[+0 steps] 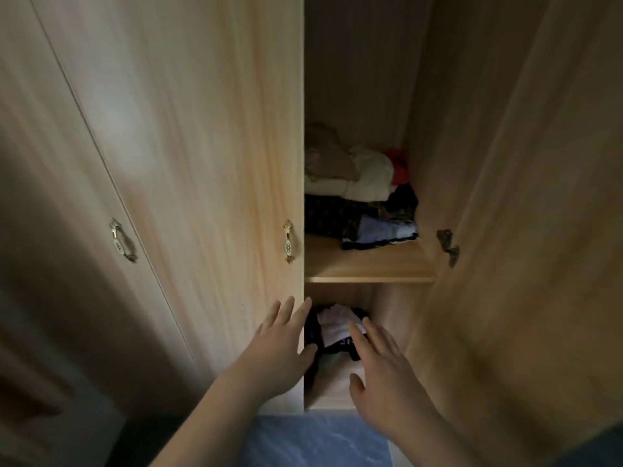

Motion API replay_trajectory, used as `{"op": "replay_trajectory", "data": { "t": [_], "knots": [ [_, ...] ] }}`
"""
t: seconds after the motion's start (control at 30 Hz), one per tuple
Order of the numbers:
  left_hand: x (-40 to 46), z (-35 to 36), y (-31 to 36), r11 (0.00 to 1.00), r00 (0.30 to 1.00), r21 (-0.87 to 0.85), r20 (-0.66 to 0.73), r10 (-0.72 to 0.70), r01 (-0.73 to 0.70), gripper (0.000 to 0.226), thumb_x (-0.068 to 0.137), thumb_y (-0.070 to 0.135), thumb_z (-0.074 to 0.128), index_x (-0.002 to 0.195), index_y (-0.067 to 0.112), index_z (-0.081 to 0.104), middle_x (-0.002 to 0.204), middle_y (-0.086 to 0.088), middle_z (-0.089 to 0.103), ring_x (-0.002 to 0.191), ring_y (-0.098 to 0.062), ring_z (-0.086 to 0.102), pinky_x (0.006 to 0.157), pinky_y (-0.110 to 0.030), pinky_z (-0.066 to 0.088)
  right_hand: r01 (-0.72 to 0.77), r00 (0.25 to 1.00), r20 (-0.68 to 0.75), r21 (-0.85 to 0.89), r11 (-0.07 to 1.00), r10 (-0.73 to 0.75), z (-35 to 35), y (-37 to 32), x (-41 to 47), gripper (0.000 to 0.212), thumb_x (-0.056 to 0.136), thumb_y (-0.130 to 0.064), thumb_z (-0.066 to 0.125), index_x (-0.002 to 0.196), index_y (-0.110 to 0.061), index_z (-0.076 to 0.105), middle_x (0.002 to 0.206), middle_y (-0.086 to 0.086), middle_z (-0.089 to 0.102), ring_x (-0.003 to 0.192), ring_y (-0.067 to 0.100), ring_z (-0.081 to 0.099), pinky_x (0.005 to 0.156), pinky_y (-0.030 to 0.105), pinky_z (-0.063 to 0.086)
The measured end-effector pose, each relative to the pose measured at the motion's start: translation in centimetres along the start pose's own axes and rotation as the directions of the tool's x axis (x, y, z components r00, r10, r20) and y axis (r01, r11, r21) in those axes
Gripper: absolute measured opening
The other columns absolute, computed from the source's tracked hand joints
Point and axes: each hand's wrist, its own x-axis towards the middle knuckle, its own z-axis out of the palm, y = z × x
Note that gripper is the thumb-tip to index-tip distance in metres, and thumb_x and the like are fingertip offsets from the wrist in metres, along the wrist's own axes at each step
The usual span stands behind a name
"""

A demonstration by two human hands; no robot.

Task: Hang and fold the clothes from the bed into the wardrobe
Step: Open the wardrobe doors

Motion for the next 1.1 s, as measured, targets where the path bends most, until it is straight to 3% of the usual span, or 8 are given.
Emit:
{"op": "replay_trajectory", "data": {
  "t": [0.2,0.33,0.43,0.5,0.6,0.67,0.87,1.1],
  "knots": [
    [8.2,-1.7,-6.5,0.998,0.993,0.041,-0.103,0.049,-0.045,0.071,0.103,0.042,0.035,0.156,0.034,-0.011,0.164,0.003,-0.019,0.149,-0.022,-0.022,0.120,-0.038,-0.003,-0.020,1.000,-0.024,-0.032,0.999,0.019,0.5,-2.9,9.9,0.079,0.099,-0.037,0.045,0.157,-0.032,-0.008,0.165,-0.008,-0.011,0.152,0.016,-0.008,0.122,0.032,0.006],
    [14.0,-2.1,-9.1,0.994,0.986,-0.010,-0.125,0.107,-0.109,0.072,0.101,0.037,0.042,0.157,0.030,-0.003,0.165,0.000,-0.013,0.151,-0.023,-0.018,0.122,-0.040,0.001,-0.062,0.998,-0.031,-0.020,0.998,0.061,1.5,-3.6,14.3,0.078,0.099,-0.037,0.048,0.157,-0.032,-0.005,0.166,-0.009,-0.006,0.152,0.014,-0.005,0.119,0.025,0.004],
    [17.4,-2.1,-9.6,0.938,0.961,-0.291,-0.249,0.117,-0.190,0.060,0.097,0.022,0.052,0.151,0.024,0.027,0.159,-0.001,0.027,0.147,-0.019,0.021,0.117,-0.029,0.025,-0.114,0.993,-0.008,0.009,0.993,0.115,2.5,-3.3,15.4,0.077,0.099,-0.037,0.048,0.157,-0.032,-0.002,0.165,-0.012,-0.006,0.151,0.011,-0.006,0.111,0.019,-0.001],
    [18.4,-1.7,-9.0,0.820,0.947,-0.545,-0.322,-0.011,-0.175,0.046,0.091,0.011,0.055,0.134,0.022,0.044,0.134,0.004,0.049,0.125,-0.014,0.048,0.103,-0.024,0.039,-0.163,0.986,0.025,0.014,0.987,0.162,2.9,-2.9,15.2,0.076,0.099,-0.037,0.048,0.157,-0.032,-0.001,0.165,-0.013,-0.006,0.151,0.010,-0.007,0.110,0.018,0.002],
    [18.9,-0.8,-8.3,0.609,0.923,-0.781,-0.325,-0.205,-0.139,0.042,0.078,0.011,0.051,0.118,0.023,0.047,0.126,0.005,0.054,0.116,-0.011,0.056,0.095,-0.029,0.049,-0.217,0.975,0.067,0.035,0.976,0.214,3.2,-2.3,14.5,0.077,0.098,-0.035,0.050,0.157,-0.033,0.000,0.165,-0.011,-0.006,0.152,0.012,-0.007,0.118,0.026,0.011],
    [18.9,-0.8,-7.9,0.575,0.922,-0.809,-0.307,-0.236,-0.122,0.046,0.072,0.012,0.049,0.117,0.023,0.046,0.125,0.004,0.054,0.117,-0.014,0.055,0.092,-0.030,0.051,-0.230,0.971,0.079,0.048,0.972,0.225,3.2,-2.3,13.8,0.076,0.098,-0.033,0.050,0.157,-0.033,0.002,0.165,-0.011,-0.006,0.151,0.013,-0.008,0.120,0.030,0.013],
    [14.6,-1.8,-6.2,0.670,0.941,-0.740,-0.266,-0.212,-0.058,0.049,0.084,-0.001,0.056,0.131,0.010,0.050,0.119,-0.002,0.055,0.110,-0.017,0.053,0.089,-0.018,0.037,-0.134,0.990,0.058,0.051,0.990,0.131,2.8,-4.7,10.9,0.076,0.098,-0.031,0.050,0.157,-0.030,0.003,0.165,-0.009,0.001,0.152,0.014,-0.003,0.120,0.028,0.012],
    [0.8,-0.5,-6.5,0.735,0.924,-0.678,-0.266,-0.275,0.024,0.054,0.090,0.009,0.055,0.140,0.022,0.041,0.136,0.003,0.053,0.125,-0.011,0.047,0.096,-0.016,0.030,0.017,0.993,0.117,0.078,0.997,-0.026,4.7,-7.7,3.0,0.082,0.095,-0.033,0.055,0.156,-0.034,0.001,0.166,-0.007,0.004,0.152,0.017,0.003,0.122,0.041,0.022]
  ]
}}
